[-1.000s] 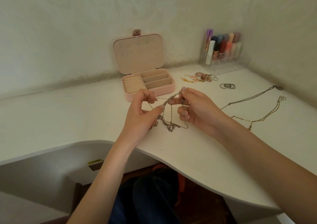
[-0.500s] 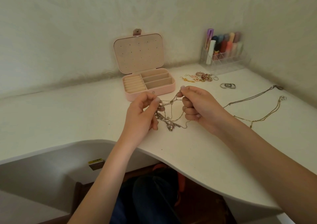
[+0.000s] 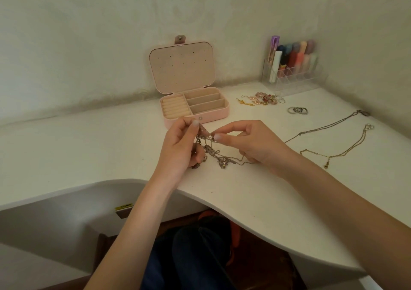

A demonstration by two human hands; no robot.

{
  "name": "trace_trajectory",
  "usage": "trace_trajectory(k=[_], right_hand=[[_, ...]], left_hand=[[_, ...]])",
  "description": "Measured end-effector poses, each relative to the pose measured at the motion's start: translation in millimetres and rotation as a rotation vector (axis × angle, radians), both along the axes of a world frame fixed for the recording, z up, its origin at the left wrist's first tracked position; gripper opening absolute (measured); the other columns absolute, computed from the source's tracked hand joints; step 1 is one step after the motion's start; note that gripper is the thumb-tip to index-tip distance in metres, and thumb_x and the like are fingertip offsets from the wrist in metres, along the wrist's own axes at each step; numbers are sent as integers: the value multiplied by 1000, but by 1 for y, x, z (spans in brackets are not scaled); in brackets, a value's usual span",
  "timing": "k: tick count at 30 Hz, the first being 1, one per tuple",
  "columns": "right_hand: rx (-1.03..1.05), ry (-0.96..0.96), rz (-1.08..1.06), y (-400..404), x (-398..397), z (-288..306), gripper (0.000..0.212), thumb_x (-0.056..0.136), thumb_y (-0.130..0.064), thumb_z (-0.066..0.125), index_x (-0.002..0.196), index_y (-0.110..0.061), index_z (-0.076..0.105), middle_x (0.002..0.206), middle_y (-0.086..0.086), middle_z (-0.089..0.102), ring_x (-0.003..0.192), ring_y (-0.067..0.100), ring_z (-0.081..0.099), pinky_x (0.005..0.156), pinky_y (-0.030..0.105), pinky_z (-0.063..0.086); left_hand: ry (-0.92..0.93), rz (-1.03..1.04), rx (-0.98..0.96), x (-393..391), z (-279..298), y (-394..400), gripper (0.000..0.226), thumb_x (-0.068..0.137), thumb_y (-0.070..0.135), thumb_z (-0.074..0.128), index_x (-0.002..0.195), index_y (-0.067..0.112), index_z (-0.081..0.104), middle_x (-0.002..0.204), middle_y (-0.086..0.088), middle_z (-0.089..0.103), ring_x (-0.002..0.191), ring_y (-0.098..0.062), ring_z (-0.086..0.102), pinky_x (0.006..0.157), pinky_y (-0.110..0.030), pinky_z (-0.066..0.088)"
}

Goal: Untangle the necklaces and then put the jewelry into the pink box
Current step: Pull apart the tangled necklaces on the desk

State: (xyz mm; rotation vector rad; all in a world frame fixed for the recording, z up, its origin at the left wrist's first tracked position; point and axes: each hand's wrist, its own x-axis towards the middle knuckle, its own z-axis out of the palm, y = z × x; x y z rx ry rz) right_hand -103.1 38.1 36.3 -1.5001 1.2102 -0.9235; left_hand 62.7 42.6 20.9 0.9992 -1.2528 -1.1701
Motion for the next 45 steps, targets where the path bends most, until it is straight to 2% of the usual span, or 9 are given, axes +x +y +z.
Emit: trace_trajectory(k=[7,11,14,17,23,28,35,41,45], right_hand=[[-35,41,44,5,4,1,19,81,-22,74,91,-7,73,32,-10,34,30,3,21,36,12,19],[-14,28,-34,2,5,1,18,83,-26,72,87,-9,71,41,-4,35,36,8,23,37,17,19],[145,-109,-103,-3,2,3,9,89,-24,64,85,-16,64,42,-10,28,37,8,20,38,18,16],[275,-267,-84,-4,1,4,14,93,-20,54,80,-18,57,46,-9,18,39,7,14,41,18,7],[360,-394,-38,-4,0,6,15,93,-24,52,79,-18,54,46,-9,14,41,7,10,42,22,5],[407,-467,42,-4,-3,8,22,92,-30,50,73,-19,53,43,-10,15,39,6,9,41,20,5],[328,-276,110,-4,-5,9,37,94,-38,45,65,-16,51,45,-8,16,42,9,10,43,23,6],[-56,85,-31,-1,-5,8,39,88,-38,61,57,-15,68,49,5,27,46,15,21,45,23,18],[-112,98,-73,-4,-5,2,31,80,-36,72,65,-14,57,38,-11,31,36,5,21,39,15,19]], left_hand=[[-37,-55,-31,-2,-2,0,15,98,15,46,84,14,51,68,4,56,35,-9,42,35,-16,22],[-36,-45,-39,-1,-3,-1,16,98,14,46,84,13,52,63,6,51,34,-8,39,35,-15,22],[-35,-39,-48,0,-4,-2,16,98,14,46,84,13,53,56,8,42,34,-7,33,34,-15,23],[-35,-51,-47,0,-4,-3,12,97,12,49,87,13,55,56,12,41,36,-8,30,35,-16,23],[-120,-47,-43,1,-6,-3,22,86,-4,61,91,18,64,67,4,38,41,-9,30,39,-18,24],[-208,12,-70,-4,-8,-5,12,90,6,60,87,15,66,60,0,34,39,-7,29,39,-16,26],[-351,117,-159,-6,-14,-7,20,94,13,56,81,28,60,59,6,38,44,-6,34,45,-17,31],[-494,158,-287,-9,-13,-2,22,97,12,48,85,30,48,58,5,40,49,-5,37,48,-16,32],[-516,156,-305,-8,-15,-4,22,99,15,46,84,31,42,53,8,39,46,-4,35,47,-18,29]])
